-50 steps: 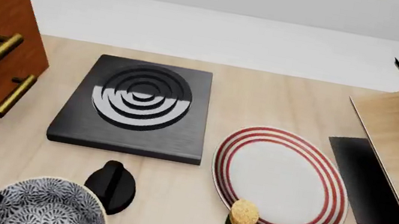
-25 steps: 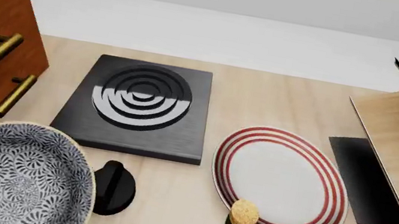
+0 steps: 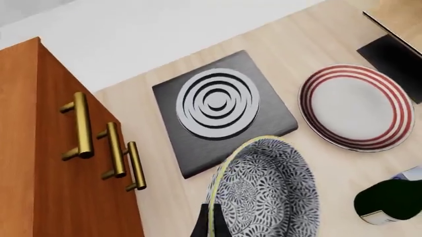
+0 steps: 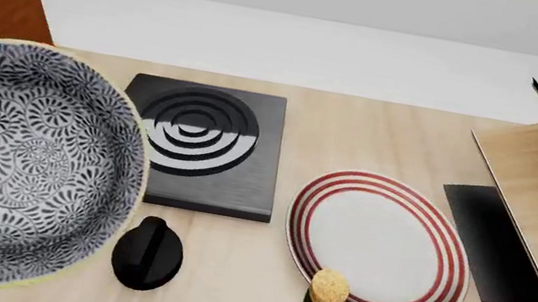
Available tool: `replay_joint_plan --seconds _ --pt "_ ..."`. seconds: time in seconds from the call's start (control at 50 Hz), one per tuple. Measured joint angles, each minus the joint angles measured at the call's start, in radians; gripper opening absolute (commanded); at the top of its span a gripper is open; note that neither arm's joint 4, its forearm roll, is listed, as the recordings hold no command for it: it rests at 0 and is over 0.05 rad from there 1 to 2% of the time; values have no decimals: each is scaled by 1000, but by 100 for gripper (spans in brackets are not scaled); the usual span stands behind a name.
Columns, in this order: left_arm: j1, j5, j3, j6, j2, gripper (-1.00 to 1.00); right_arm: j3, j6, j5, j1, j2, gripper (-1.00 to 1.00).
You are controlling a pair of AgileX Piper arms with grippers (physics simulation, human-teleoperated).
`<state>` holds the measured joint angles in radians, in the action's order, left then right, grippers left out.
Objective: Pick up the akita bowl and put it on the plate.
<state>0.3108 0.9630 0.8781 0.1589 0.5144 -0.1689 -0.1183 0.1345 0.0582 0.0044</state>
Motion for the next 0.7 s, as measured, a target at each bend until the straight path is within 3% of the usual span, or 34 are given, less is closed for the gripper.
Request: replay_joint_plan --seconds 0.34,0.7 --pt "65 -127 124 8 128 -100 -69 -35 -37 49 91 100" --pt "145 -317 206 -9 309 -100 -167 -40 -146 164 297 100"
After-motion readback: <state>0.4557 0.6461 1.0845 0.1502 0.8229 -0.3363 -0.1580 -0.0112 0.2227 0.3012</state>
